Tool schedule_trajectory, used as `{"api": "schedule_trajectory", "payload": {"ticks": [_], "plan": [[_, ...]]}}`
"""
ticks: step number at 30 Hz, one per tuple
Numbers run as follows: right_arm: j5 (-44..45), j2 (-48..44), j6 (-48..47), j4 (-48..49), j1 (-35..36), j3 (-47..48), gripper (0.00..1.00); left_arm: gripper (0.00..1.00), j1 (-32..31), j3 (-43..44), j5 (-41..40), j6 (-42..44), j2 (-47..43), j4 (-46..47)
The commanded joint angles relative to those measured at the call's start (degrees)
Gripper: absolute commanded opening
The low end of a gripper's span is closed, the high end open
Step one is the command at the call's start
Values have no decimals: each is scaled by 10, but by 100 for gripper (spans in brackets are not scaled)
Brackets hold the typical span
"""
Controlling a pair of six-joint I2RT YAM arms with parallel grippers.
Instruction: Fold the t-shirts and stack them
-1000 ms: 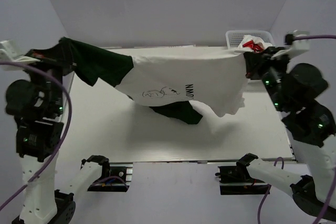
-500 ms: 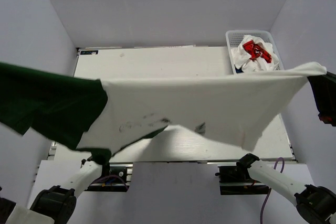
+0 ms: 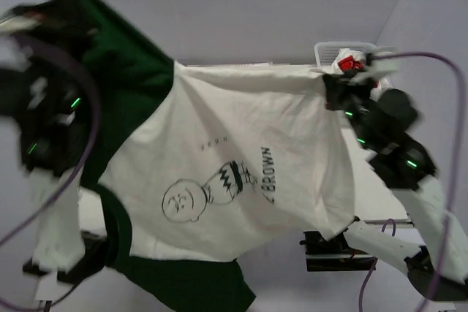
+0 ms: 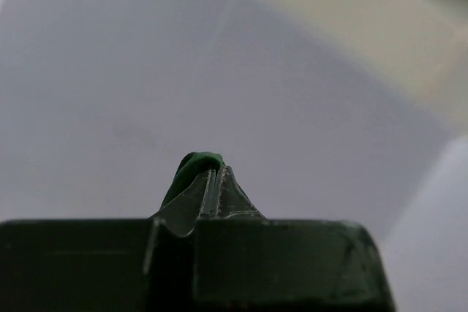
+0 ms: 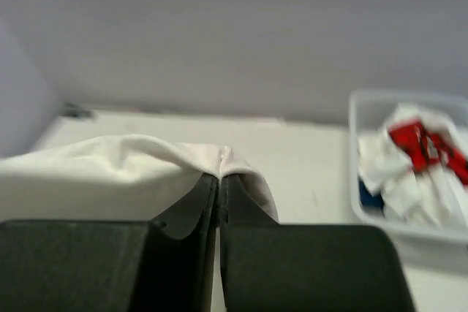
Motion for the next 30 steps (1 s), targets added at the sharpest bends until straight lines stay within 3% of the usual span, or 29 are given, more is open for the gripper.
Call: {"api": "schedule_trajectory", "payload": {"ticks": [1,4,5,6,7,9,10,11,13,14,15,17,25,30], "plan": [[149,93,24,84,-14,-108,0,0,3,-129,-71,27,172,-23],[96,221,54,122,-50,-166,0,0,8,-200,-103,32,258,-11],[57,245,67,133,-65,-181,0,7,8,-205,-111,20,327,-18],[20,269,77,138,-71,-185,0,24,15,-205,-111,14,363,-45],[-2,341,82,141,-90,-187,0,31,15,-196,-111,4,399,-65],[-58,386,78,130,-97,-181,0,39,22,-190,-93,-26,486,-106],[-65,432,78,111,-108,-157,0,54,28,-183,-83,-33,505,-106],[-70,471,78,104,-109,-147,0,60,28,-183,-77,-33,520,-106],[-80,516,79,74,-120,-107,11,100,34,-183,-57,-38,537,-106],[-79,533,83,68,-123,-97,24,100,34,-183,-57,-38,537,-101],[-80,541,81,56,-126,-88,75,100,34,-183,-57,-38,537,-96],[-86,532,76,59,-131,-75,87,100,34,-190,-52,-38,519,-95],[-63,446,101,56,-139,-107,90,100,23,-316,-19,-33,385,-35],[-33,400,141,18,-156,-131,90,100,18,-356,66,-33,342,-35]]}}
